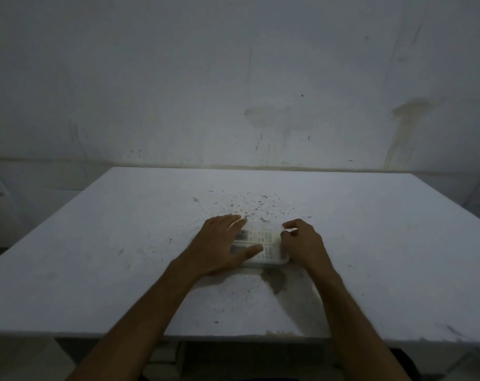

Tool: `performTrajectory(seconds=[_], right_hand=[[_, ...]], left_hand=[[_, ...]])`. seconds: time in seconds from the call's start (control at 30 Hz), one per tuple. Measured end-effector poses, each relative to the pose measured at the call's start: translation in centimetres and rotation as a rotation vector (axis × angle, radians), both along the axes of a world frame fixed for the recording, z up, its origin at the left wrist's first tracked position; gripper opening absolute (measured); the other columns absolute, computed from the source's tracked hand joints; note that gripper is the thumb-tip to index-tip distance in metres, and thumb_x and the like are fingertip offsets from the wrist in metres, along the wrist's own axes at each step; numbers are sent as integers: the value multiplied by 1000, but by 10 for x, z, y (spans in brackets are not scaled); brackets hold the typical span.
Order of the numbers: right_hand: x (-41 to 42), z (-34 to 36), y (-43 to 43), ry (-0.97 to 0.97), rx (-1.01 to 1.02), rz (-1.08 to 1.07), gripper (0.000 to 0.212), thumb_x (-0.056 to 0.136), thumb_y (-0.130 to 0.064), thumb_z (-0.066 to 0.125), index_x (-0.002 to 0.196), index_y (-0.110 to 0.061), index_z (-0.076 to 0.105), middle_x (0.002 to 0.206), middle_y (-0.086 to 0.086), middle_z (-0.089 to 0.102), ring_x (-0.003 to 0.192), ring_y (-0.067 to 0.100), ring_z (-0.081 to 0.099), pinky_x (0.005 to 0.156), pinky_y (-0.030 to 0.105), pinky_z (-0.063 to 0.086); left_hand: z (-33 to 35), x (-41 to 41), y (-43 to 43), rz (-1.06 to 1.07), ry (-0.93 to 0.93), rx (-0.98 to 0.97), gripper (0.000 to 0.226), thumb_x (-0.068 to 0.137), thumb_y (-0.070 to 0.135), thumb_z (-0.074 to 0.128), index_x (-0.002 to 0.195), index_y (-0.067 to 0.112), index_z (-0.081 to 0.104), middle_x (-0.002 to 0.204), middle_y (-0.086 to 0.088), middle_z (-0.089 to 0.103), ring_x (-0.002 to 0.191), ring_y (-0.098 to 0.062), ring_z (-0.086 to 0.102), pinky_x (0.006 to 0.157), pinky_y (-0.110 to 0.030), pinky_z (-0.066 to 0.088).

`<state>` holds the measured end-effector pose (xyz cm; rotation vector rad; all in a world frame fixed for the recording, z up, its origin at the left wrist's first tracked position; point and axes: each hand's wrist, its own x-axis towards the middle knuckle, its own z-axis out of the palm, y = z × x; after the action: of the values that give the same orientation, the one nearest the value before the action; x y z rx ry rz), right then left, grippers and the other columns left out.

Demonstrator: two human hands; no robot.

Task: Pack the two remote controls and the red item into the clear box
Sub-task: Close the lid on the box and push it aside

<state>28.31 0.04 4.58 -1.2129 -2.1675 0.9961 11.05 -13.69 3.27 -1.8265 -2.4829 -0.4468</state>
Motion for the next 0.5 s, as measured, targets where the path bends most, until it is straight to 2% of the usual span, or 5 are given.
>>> performTrajectory(seconds=[0.07, 0.13, 0.23, 0.33, 0.5], right_hand=[[-4, 12, 16, -35, -31, 8, 6, 90, -28, 65, 92, -27, 70, 105, 4, 74, 90, 23, 70, 82, 37, 59], [-11, 20, 29, -53, -71, 25, 16, 89, -33, 72, 74, -28, 70, 93, 6, 76, 81, 25, 74, 83, 43, 62], [-15, 28, 38, -15, -328, -13, 25, 87, -28, 77, 82, -3, 73, 82, 13, 73, 62, 21, 62, 60, 31, 55], [-11, 30, 42, -29, -513, -13, 30, 85, -29, 79, 73, -6, 65, 68, 9, 57, 50, 16, 43, 47, 27, 36], [-3, 15, 21, 77, -273, 19, 28, 94, -34, 68, 98, -8, 78, 81, 7, 74, 60, 20, 61, 51, 27, 49]], left_hand=[[0, 0, -2, -13, 41, -7, 103, 80, 91, 29, 159, 25, 28, 167, 2, 28, 152, -19, 25, 126, -43, 14], [0, -1, -2, -20, 63, -20, 105, 79, 92, 31, 159, 25, 26, 167, 1, 27, 152, -20, 25, 126, -44, 14], [1, 0, -2, -25, 82, -2, 105, 80, 91, 33, 159, 23, 27, 166, -1, 29, 151, -21, 27, 125, -43, 15], [2, 1, -3, -30, 96, 8, 105, 80, 91, 32, 158, 22, 29, 165, -2, 31, 150, -22, 28, 125, -42, 15], [2, 2, -5, -14, 89, 24, 103, 80, 90, 36, 157, 23, 32, 163, -1, 34, 148, -21, 29, 123, -40, 15]])
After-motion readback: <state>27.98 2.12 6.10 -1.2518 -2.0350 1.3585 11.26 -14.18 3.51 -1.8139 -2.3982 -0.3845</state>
